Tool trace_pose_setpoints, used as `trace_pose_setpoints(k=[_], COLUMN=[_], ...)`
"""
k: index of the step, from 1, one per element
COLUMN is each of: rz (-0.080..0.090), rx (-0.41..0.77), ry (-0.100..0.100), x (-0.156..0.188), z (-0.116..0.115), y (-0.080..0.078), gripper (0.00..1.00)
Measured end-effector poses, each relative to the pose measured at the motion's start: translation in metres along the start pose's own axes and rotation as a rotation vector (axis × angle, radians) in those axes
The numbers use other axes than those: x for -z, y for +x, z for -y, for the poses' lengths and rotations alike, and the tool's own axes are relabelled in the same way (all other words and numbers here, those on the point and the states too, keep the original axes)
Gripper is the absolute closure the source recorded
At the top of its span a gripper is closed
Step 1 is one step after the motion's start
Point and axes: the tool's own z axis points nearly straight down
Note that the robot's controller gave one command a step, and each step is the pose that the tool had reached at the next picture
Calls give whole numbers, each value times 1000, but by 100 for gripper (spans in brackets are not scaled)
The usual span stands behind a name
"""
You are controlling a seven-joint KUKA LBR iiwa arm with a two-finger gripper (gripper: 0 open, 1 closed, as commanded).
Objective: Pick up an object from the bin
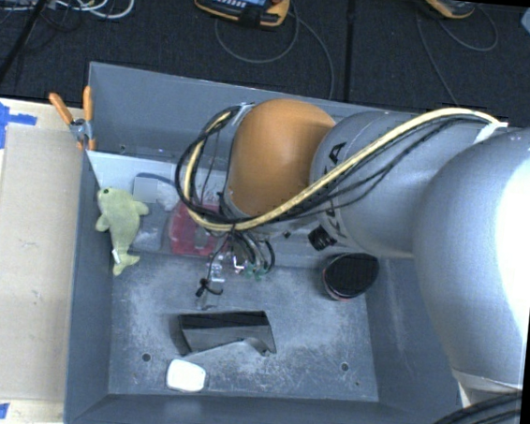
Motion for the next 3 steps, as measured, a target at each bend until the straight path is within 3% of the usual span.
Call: trace_pose_setpoints(k=[1,2,3], rz=[8,10,0], rx=[-2,-129,-369], ry=[-1,-4,-2], x=[5,-10,-19], z=[0,15,24], y=[-2,-5,2], gripper=[0,0,0])
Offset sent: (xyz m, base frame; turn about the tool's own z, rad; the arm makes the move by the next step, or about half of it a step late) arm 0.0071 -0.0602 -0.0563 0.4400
